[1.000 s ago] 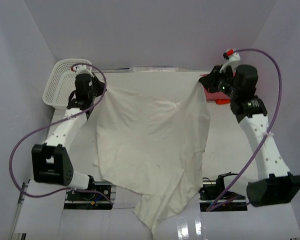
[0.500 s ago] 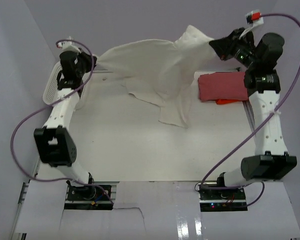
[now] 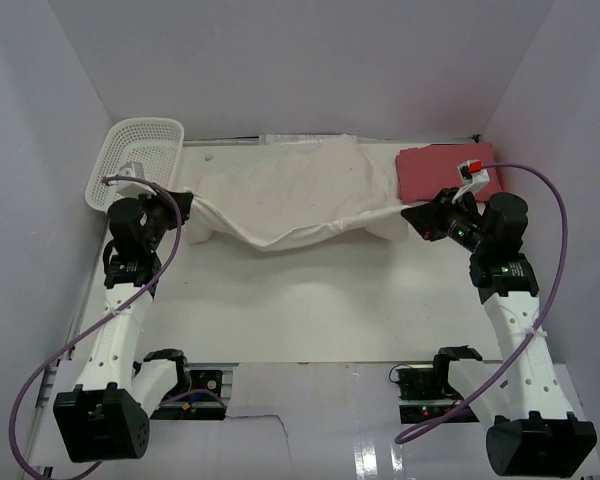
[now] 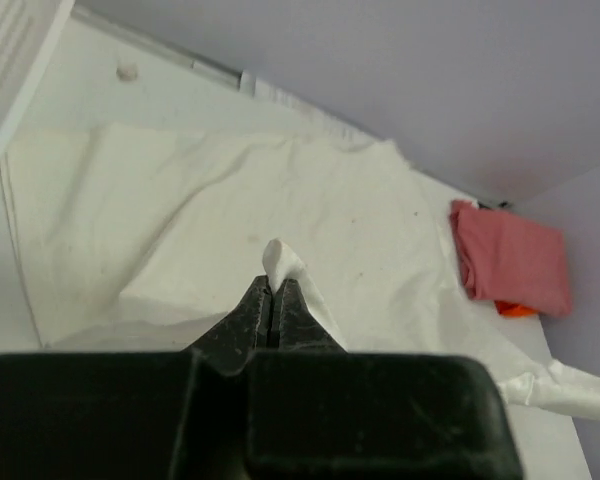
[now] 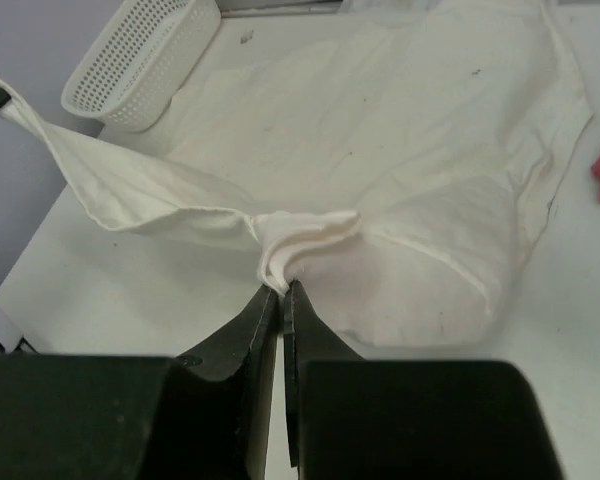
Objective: Fold and stack the t-shirts
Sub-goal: Flatten out the tshirt
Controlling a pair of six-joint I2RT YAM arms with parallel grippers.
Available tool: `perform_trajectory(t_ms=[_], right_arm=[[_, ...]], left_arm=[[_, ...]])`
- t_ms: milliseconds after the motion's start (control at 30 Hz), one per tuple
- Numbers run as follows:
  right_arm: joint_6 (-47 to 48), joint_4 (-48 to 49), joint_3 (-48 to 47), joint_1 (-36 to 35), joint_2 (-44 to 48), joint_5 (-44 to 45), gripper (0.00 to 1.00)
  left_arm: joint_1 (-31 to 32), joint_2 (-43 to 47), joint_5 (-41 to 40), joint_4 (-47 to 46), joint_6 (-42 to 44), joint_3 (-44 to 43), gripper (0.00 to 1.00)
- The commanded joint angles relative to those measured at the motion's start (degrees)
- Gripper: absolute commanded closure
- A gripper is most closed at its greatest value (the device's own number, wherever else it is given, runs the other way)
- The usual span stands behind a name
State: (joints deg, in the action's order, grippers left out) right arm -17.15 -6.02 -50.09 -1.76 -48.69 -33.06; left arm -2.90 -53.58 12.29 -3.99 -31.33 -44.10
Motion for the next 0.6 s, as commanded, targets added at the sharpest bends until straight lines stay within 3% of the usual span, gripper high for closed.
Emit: perform_trajectory(t_ms=[0,233,400,567], right_arm=[[-0.17,-5.48,-4.55,-0.09,5.88,1.69,0.92],[0.53,-22.68,-12.49,-0.09,10.89,1.24,0.92],[0.27,-22.2,-15.29,-0.09,13.53,0.19,0.92],[4.83,-21.06,-28.12,-0.09,15.54,0.36,0.92]], left_arm=[[-0.18,3.91,2.38,7.76,0.57,-0.72,1.0],[-0.18,12.53,4.49,19.35,-0.31,-1.26,1.0],[-0.18,12.8,6.42,20.34,-1.19,-2.83,1.0],[-0.18,16.57,6.78,17.97,0.38,-11.52,1.0]])
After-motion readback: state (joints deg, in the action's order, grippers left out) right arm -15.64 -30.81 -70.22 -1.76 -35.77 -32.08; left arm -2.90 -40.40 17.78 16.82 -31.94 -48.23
